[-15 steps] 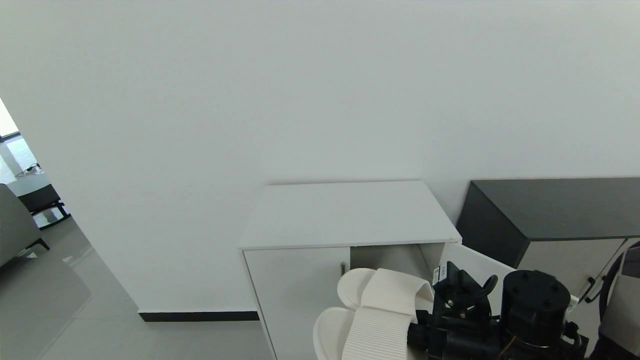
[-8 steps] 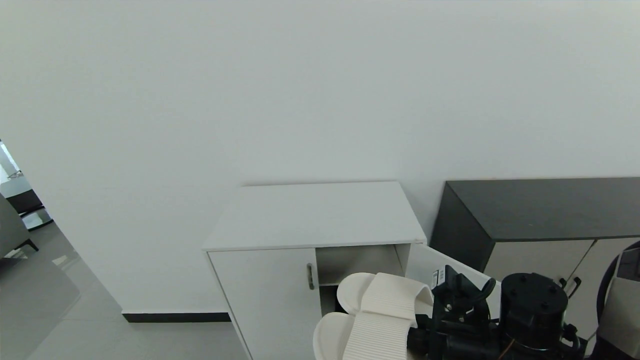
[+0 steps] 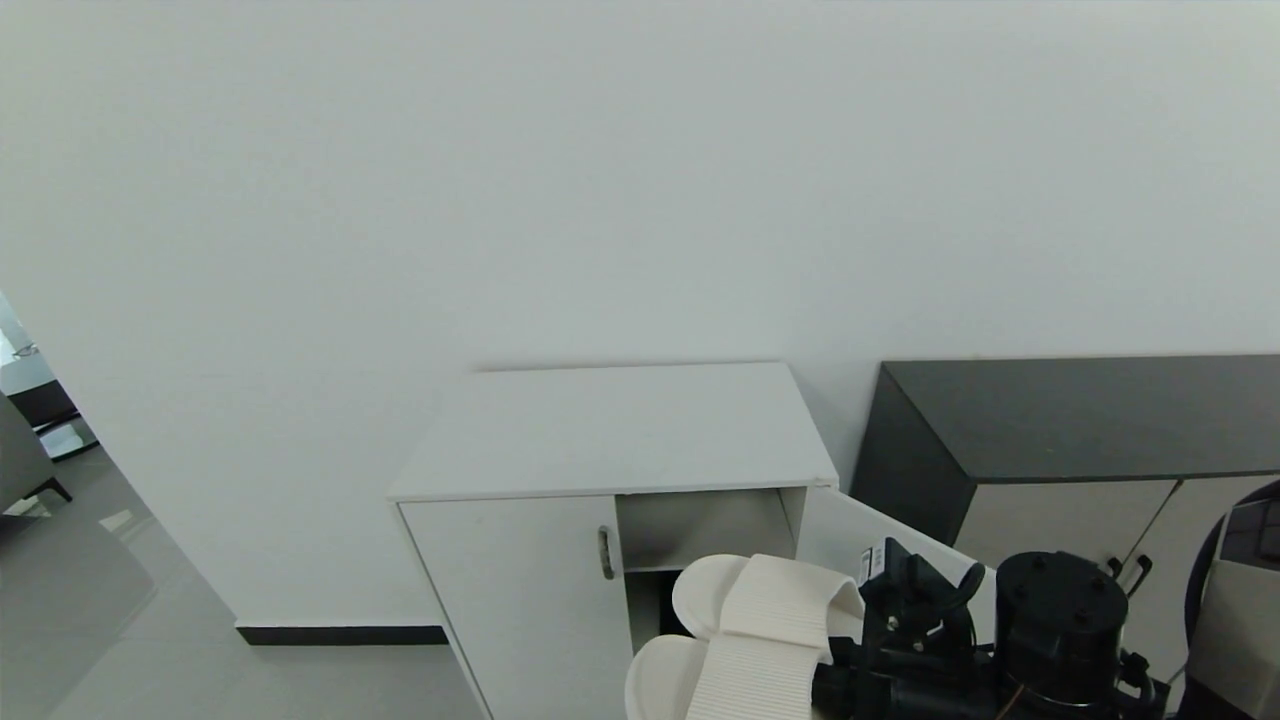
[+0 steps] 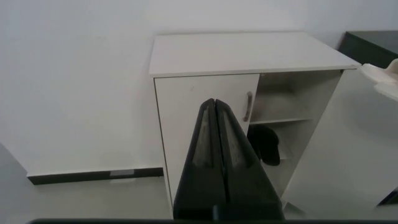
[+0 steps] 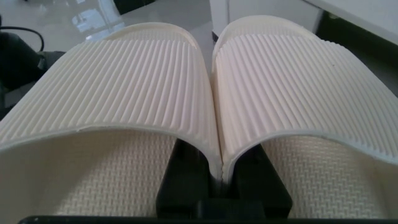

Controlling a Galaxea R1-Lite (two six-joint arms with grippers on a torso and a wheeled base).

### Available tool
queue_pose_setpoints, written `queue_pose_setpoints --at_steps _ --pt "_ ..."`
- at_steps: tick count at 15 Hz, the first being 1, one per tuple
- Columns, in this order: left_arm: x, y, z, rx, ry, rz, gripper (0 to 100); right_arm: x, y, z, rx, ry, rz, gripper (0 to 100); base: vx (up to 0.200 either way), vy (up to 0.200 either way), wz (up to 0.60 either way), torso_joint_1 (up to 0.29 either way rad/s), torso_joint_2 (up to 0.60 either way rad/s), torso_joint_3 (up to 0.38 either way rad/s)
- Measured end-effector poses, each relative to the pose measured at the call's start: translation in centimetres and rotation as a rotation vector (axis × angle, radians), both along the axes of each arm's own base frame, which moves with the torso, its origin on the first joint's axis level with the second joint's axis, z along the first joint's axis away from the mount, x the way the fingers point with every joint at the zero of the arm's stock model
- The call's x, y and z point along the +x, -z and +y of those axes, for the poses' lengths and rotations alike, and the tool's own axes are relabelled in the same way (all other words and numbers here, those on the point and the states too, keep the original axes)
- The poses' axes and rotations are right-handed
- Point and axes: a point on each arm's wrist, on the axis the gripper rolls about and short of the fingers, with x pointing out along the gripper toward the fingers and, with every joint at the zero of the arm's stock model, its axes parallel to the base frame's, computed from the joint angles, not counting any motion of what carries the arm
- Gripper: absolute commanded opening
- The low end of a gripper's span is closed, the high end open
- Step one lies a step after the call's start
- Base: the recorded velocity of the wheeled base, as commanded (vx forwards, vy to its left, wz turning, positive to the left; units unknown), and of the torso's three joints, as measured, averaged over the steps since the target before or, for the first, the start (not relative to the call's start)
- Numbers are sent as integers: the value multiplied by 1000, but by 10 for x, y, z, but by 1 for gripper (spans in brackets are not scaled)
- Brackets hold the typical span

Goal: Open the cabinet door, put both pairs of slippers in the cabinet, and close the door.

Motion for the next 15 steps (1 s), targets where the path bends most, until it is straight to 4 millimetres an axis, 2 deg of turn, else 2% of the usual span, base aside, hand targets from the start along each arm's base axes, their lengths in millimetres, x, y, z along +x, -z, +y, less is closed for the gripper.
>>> queue_pose_setpoints --at_steps 15 --pt "0 0 0 0 1 0 0 -1 3 2 -8 -7 10 0 0 0 0 -166 360 185"
